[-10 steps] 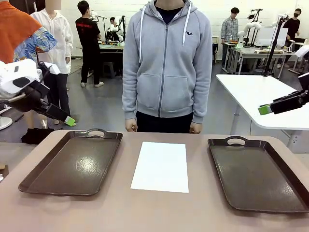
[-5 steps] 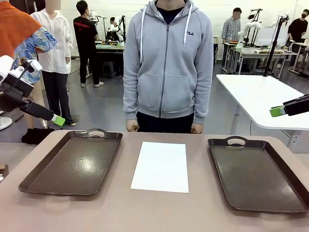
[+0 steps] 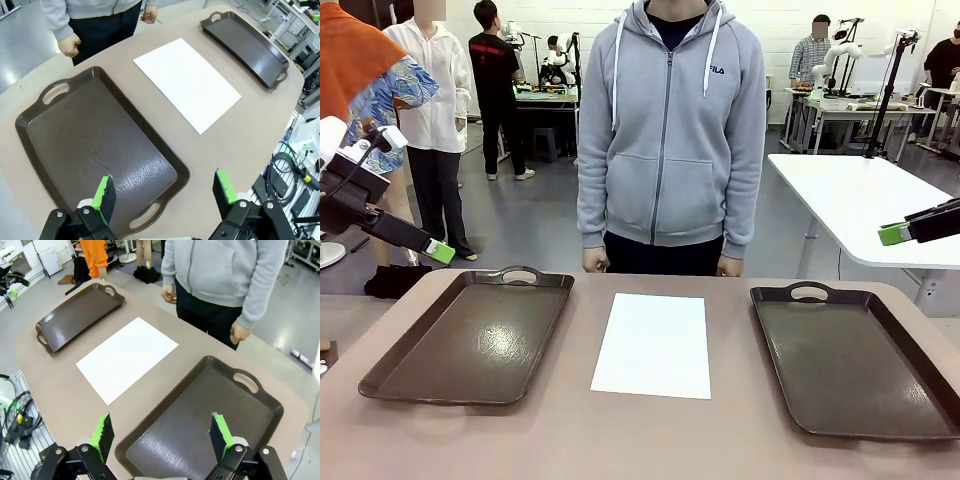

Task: Sort the A4 documents.
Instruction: Receive the A4 Paper.

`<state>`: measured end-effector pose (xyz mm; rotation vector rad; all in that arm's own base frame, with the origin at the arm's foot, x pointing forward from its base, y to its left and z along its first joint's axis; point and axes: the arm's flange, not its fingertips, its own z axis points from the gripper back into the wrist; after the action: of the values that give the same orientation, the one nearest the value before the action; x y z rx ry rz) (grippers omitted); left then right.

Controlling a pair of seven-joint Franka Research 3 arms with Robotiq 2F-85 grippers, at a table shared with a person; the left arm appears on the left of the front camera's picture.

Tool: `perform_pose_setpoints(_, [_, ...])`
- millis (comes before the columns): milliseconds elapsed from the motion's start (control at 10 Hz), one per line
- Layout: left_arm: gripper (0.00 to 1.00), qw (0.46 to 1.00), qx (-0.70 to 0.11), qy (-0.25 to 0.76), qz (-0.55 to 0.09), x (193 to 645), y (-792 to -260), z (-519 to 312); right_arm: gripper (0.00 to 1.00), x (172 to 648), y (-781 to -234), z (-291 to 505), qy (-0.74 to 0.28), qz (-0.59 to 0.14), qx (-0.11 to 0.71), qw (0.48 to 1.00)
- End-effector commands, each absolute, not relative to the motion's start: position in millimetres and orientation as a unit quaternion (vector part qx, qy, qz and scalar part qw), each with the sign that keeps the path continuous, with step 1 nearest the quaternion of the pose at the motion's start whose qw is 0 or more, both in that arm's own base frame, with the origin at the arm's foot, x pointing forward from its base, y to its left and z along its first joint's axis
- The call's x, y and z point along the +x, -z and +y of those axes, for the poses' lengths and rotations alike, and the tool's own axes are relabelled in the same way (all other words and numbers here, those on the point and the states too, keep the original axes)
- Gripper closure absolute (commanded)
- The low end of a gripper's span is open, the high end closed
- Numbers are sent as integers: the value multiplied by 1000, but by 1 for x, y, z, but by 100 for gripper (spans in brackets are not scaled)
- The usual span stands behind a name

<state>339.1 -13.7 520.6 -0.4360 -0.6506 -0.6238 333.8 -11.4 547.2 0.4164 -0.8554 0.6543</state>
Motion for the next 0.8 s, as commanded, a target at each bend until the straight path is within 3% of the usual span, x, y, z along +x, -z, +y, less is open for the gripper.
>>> perform_pose_setpoints(0, [0, 870, -221, 310, -314, 324, -497, -13, 0, 294, -495, -2, -303, -407, 203, 837])
perform_pose_setpoints(200, [0, 877, -219, 297, -309, 329, -498, -13, 0, 297, -496, 1, -301, -403, 197, 842])
perform_pose_setpoints(300, [0, 877, -213, 300, -310, 340, -519, -14, 0, 335, -546, -12, -306, -403, 198, 839])
perform_pose_setpoints(700, [0, 877, -213, 300, -310, 340, -519, -14, 0, 335, -546, -12, -306, -403, 198, 839])
